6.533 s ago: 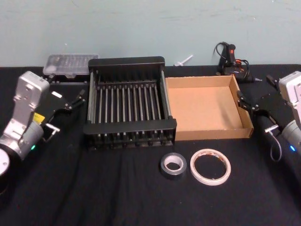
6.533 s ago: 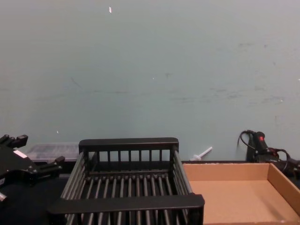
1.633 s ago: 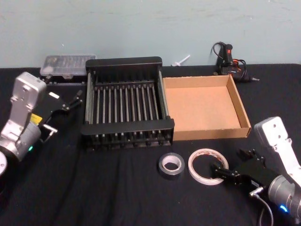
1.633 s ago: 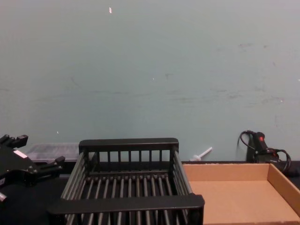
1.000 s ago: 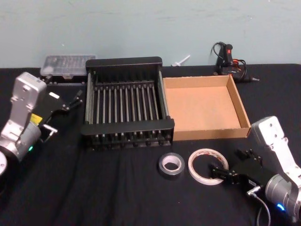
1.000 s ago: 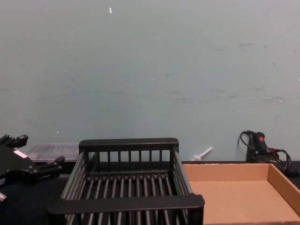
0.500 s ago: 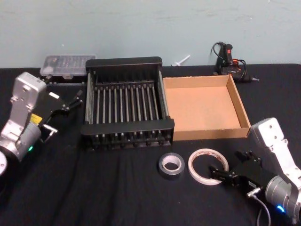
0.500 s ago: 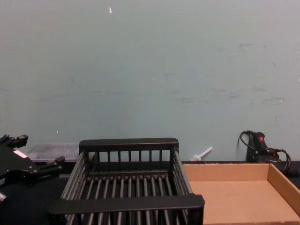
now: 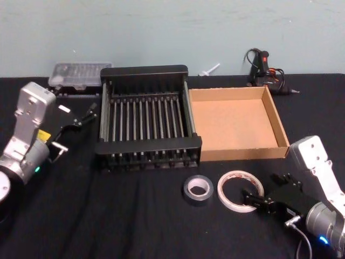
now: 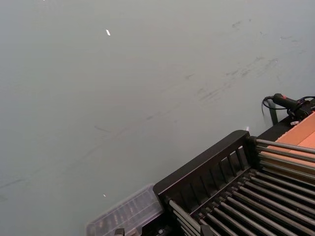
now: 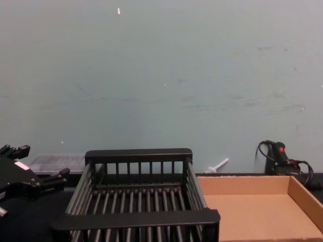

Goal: Pick up the white tape and place it into the black box , Pick up the silver tape and place it into the brown box.

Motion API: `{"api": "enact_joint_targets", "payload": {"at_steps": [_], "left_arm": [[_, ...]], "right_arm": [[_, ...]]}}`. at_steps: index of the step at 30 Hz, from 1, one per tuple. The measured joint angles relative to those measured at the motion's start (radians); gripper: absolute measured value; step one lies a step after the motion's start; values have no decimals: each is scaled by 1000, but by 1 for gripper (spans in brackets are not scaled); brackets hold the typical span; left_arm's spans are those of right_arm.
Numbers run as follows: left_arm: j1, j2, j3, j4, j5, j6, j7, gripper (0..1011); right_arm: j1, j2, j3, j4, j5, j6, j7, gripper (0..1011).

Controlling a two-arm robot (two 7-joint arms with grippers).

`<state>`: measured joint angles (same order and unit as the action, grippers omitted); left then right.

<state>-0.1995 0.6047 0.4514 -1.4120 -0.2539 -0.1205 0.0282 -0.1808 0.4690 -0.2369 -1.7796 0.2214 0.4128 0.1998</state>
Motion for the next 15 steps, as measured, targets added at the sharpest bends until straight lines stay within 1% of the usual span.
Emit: {"api": "enact_joint_targets", "payload": {"at_steps": [5,7,8,9,12,13,15], "left_arm": [[0,0,0,0,0,0,0,1001],[0,0,0,0,0,0,0,1001],[0,0,0,0,0,0,0,1001],[0,0,0,0,0,0,0,1001],[0,0,0,0,0,0,0,1001],[0,0,0,0,0,0,0,1001],[0,0,0,0,0,0,0,1001]], "right_arm": [[0,0,-1,0,1,0,0,888],[0,1,-1,0,2,0,-1,821],[0,1,-1,0,2,0,-1,810],[0,1,-1,0,2,0,-1,765],[0,1,-1,0,2,0,-1,677],[0,1,-1,0,3,0,-1,626],[0,1,-1,0,3,0,-1,591]]}}
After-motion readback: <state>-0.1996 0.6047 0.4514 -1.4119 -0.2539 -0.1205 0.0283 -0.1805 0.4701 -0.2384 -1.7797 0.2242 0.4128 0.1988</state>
